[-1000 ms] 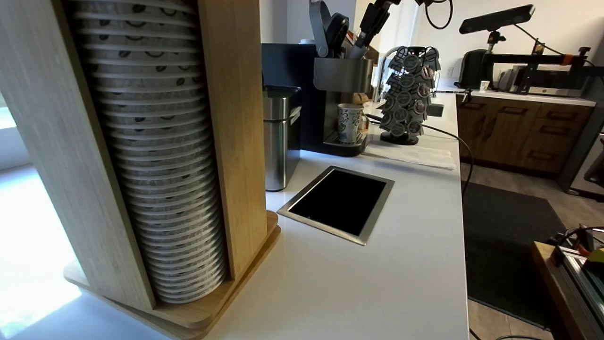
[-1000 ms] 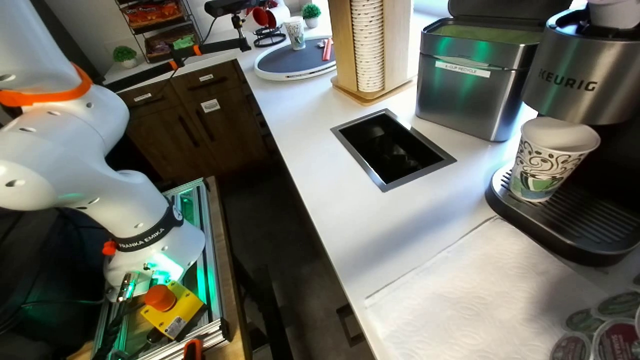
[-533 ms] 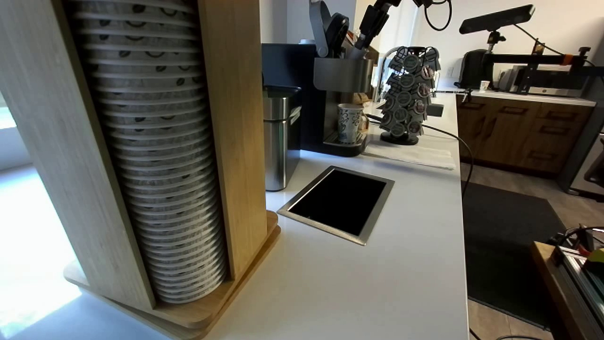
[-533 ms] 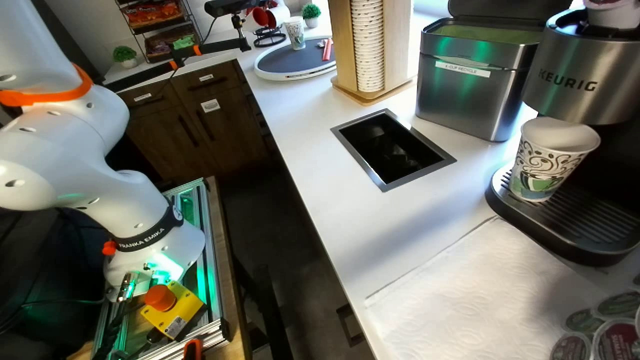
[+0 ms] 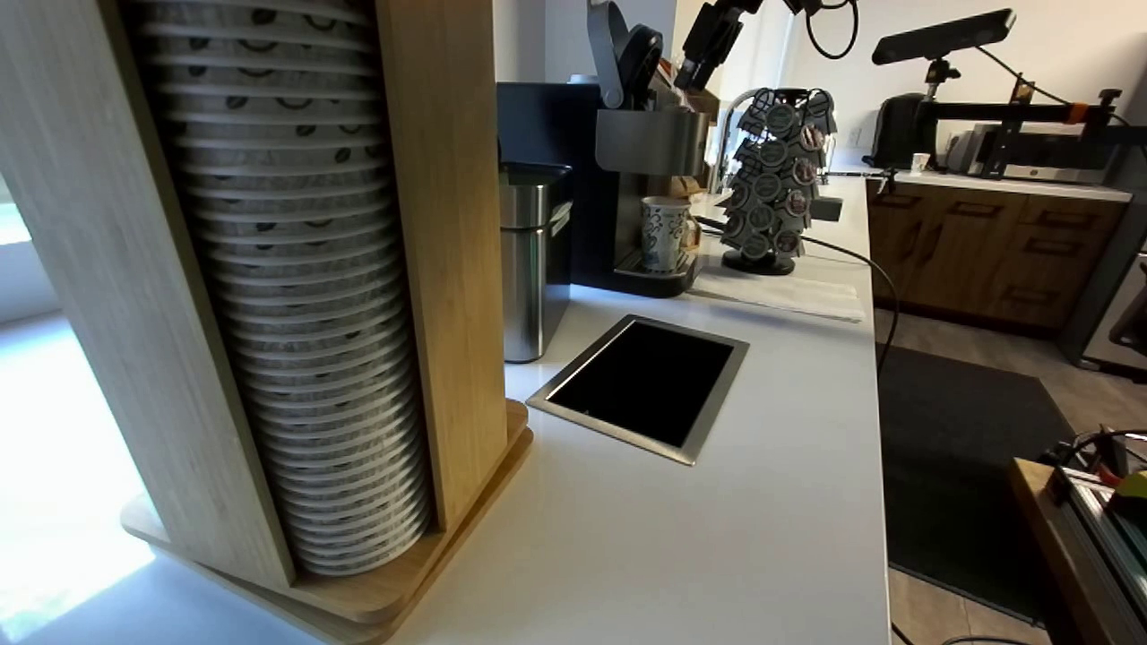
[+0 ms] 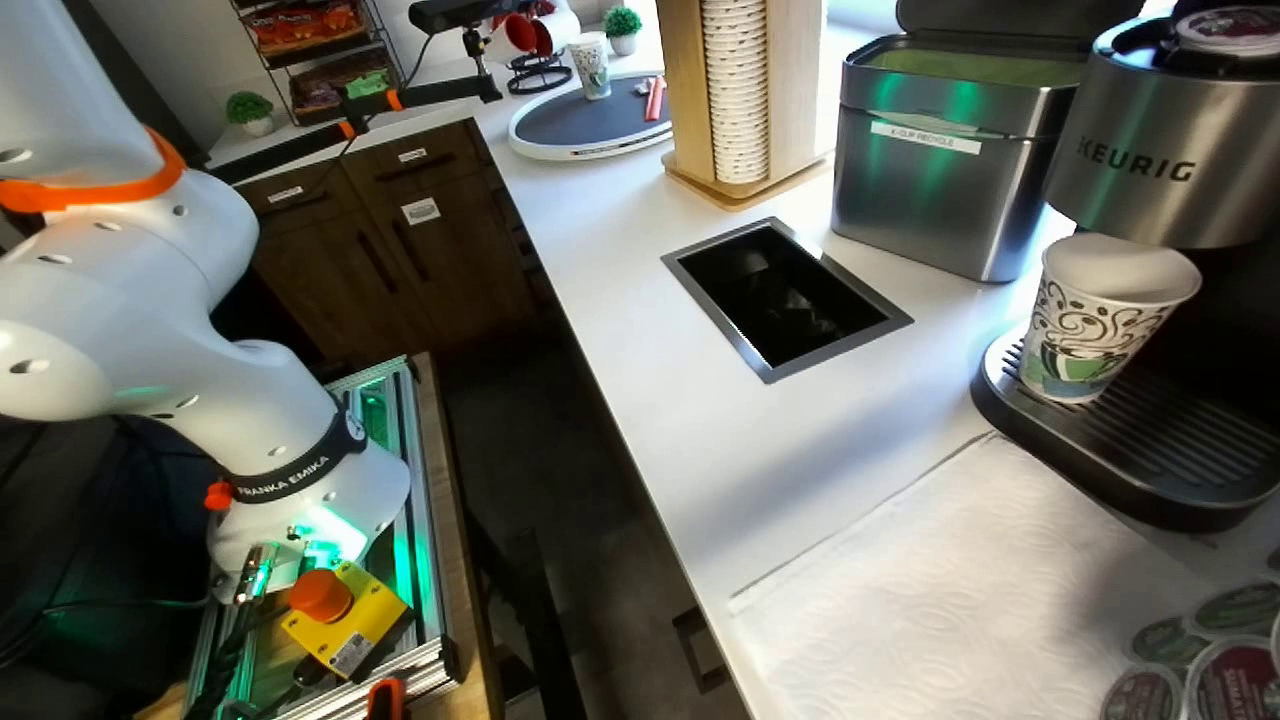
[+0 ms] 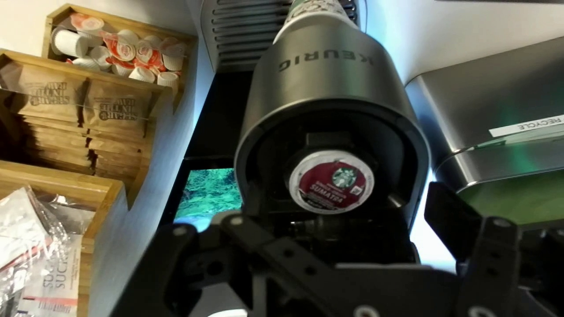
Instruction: Remove one coffee pod from the stand on the right and place it in the coffeemaker chamber.
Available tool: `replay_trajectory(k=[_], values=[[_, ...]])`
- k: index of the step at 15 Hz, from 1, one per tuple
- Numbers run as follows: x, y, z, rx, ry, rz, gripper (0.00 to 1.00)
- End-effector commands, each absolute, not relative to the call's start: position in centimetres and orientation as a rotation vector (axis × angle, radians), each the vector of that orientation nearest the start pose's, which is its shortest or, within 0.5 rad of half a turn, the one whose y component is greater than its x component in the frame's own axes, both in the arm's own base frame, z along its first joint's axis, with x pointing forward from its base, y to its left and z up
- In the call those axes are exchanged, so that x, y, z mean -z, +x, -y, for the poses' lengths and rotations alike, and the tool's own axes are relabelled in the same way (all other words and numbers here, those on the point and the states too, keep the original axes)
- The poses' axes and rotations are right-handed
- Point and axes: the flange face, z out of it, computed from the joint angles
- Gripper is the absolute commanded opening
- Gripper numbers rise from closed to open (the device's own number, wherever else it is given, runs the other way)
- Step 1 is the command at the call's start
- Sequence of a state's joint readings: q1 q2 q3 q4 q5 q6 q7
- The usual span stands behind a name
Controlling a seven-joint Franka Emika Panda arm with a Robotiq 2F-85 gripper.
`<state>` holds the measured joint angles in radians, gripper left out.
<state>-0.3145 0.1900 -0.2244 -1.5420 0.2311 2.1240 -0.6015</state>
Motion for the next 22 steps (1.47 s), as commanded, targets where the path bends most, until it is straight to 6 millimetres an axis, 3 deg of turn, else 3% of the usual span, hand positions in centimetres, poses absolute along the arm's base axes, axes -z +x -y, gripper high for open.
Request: replay_trajectory(k=[1, 3, 7, 10, 13, 15, 16, 19, 22], values=[[-59.0, 57.3, 31.8, 0.639, -3.131, 0.004, 1.00], [-59.7, 56.7, 31.6, 0.638, -3.155, -0.004, 1.00], [-64.2, 51.2, 30.4, 0.633, -3.287, -0.161, 1.00], [-66.9, 45.8, 28.0, 0.435, -3.271, -0.316, 1.00], [-69.1, 40.0, 25.0, 0.168, -3.190, -0.230, 1.00], [-71.9, 36.8, 23.1, 0.085, -3.158, -0.253, 1.00], [-71.0, 39.6, 24.8, 0.146, -3.170, -0.245, 1.00], [-73.1, 36.7, 23.3, 0.144, -3.153, -0.241, 1.00], [-72.4, 37.0, 23.4, 0.123, -3.150, -0.242, 1.00]])
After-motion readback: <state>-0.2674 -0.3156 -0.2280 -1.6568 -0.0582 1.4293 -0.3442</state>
